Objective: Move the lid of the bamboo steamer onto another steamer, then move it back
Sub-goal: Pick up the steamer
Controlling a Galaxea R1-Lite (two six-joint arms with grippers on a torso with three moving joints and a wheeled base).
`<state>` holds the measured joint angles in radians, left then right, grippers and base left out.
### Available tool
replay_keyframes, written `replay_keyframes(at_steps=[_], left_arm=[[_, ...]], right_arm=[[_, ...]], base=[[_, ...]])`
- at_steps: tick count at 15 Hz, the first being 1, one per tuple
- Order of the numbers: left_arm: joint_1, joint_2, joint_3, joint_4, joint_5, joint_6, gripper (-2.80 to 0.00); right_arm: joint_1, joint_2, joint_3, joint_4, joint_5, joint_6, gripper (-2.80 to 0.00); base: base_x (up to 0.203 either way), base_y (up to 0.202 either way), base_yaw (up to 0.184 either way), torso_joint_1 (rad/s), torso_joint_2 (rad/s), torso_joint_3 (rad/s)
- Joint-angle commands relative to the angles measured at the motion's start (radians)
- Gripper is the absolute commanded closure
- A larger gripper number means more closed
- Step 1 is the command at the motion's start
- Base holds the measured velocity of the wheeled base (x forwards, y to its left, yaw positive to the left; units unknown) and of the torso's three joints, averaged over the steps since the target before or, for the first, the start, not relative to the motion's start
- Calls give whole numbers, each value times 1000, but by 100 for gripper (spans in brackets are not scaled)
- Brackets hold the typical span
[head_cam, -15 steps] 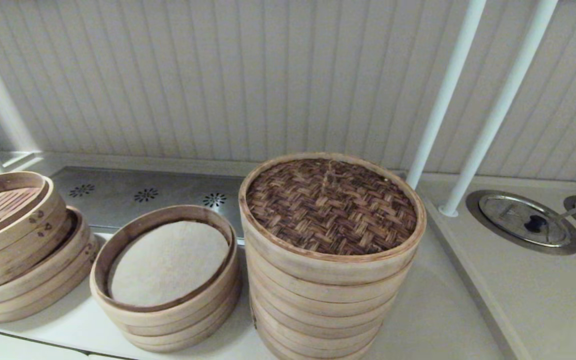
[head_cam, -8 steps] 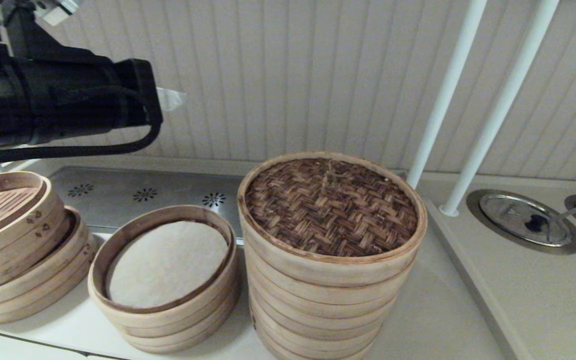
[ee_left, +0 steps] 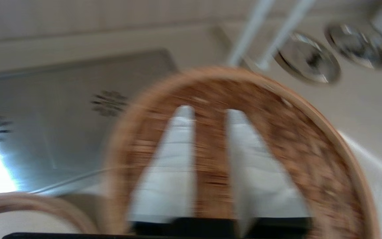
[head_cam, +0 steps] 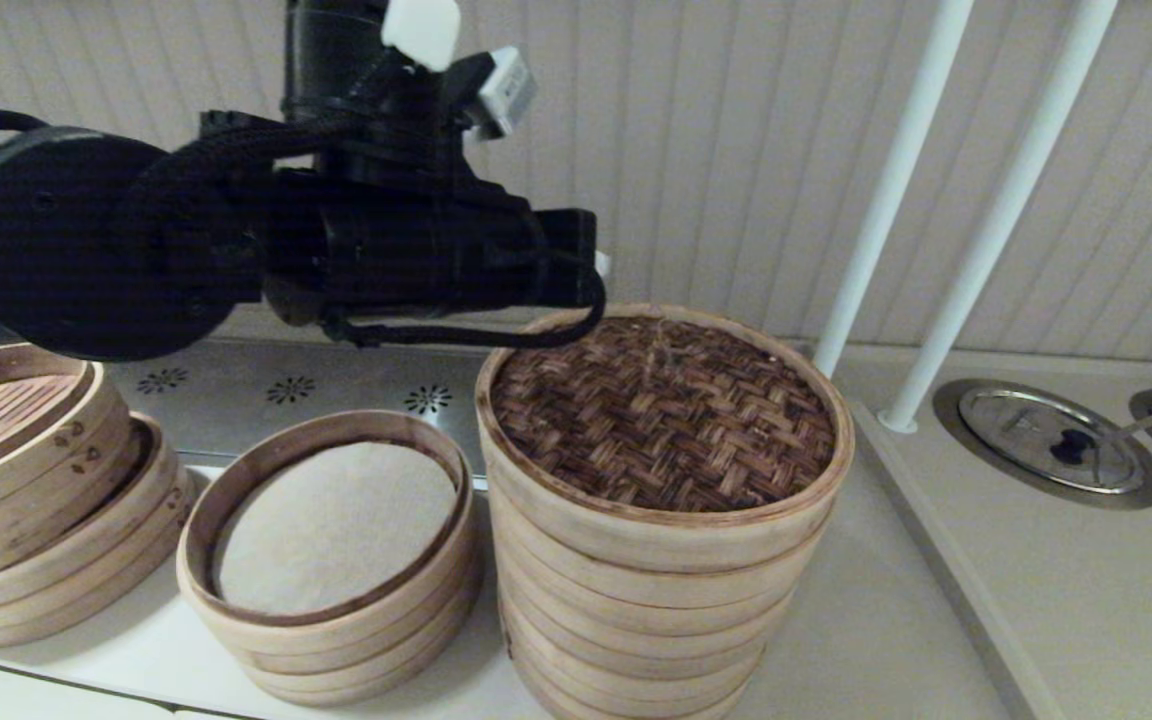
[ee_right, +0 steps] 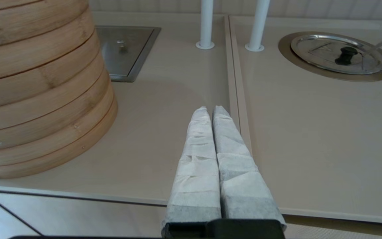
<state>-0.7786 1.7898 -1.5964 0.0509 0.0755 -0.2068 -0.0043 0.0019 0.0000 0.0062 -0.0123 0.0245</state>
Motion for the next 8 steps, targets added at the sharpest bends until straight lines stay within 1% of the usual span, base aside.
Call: replay_keyframes(at_steps=[1,2,3,6,7,8], left_arm=[[-44,46,-5,1,1,3,-280],[-55,47,-3,1,3,3,-280],[-89,48,2,0,10,4,-280],[-99,50,8,-2,22,4,-280],[-125,61,25,-15,54,5,-280],[-133,70,32,-31,69,6,-280]], right_arm=[[0,1,2,0,0,0,0],[0,1,2,0,0,0,0],[0,1,2,0,0,0,0],[0,1,2,0,0,0,0],[0,1,2,0,0,0,0],[0,1,2,0,0,0,0]], base=[[0,0,0,0,0,0],[0,0,0,0,0,0],[0,0,0,0,0,0],[0,0,0,0,0,0],[0,0,0,0,0,0],[0,0,0,0,0,0]])
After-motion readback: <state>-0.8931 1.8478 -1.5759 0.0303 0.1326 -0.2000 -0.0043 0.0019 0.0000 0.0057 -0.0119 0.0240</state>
